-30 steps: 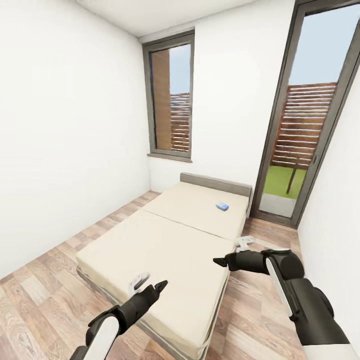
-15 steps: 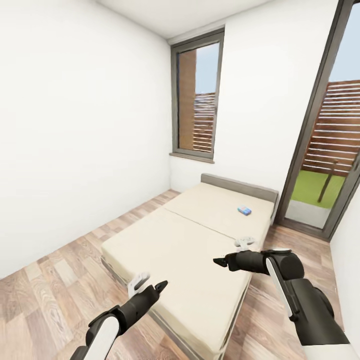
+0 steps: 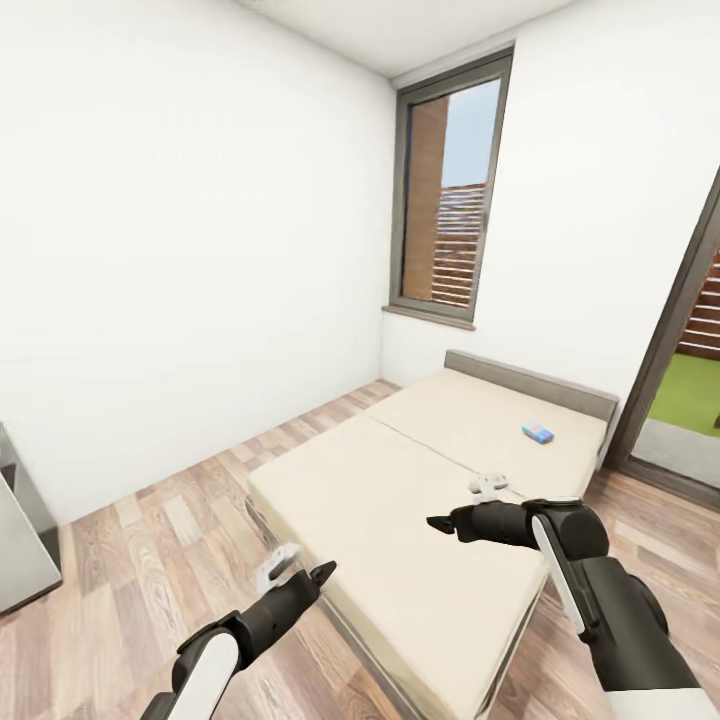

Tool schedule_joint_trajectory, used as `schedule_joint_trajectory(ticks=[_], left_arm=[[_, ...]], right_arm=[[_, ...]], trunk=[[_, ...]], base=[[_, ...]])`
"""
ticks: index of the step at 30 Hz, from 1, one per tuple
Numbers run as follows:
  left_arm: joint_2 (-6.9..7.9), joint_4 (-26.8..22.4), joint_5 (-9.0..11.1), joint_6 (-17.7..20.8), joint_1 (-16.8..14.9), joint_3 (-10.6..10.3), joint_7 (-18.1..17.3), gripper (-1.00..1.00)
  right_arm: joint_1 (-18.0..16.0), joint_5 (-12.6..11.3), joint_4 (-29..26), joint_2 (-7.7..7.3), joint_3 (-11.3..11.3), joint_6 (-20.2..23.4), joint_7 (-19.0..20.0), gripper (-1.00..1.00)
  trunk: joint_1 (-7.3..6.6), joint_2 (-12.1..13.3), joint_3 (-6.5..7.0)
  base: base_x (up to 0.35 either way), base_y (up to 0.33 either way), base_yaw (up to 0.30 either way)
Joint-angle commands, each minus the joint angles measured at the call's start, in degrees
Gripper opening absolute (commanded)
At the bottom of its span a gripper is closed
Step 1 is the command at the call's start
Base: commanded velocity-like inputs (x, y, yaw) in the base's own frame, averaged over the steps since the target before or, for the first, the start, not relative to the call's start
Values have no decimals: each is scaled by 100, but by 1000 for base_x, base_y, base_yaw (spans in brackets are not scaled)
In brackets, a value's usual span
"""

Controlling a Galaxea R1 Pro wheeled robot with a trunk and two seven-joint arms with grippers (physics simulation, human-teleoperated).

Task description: Put all the toys in the child's room - the three board games (two on the bed and one on the table), the two jigsaw puzzles on the table, and the tennis ball on the table - inside the toy box on the table in the child's room.

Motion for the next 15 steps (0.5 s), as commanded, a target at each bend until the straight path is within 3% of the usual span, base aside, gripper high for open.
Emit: schedule_joint_trajectory(ticks=[1,15], left_arm=[[-3,-5,60,16,-3,-4,50,100],[0,-4,62,16,-3,-3,41,100]], right_arm=[[0,34,-6,-4,4,19,33,100],[0,35,-5,-2,7,19,33,100]], trunk=[[2,-4,-3],[2,-4,-3]], base=[[0,0,298],[0,0,298]])
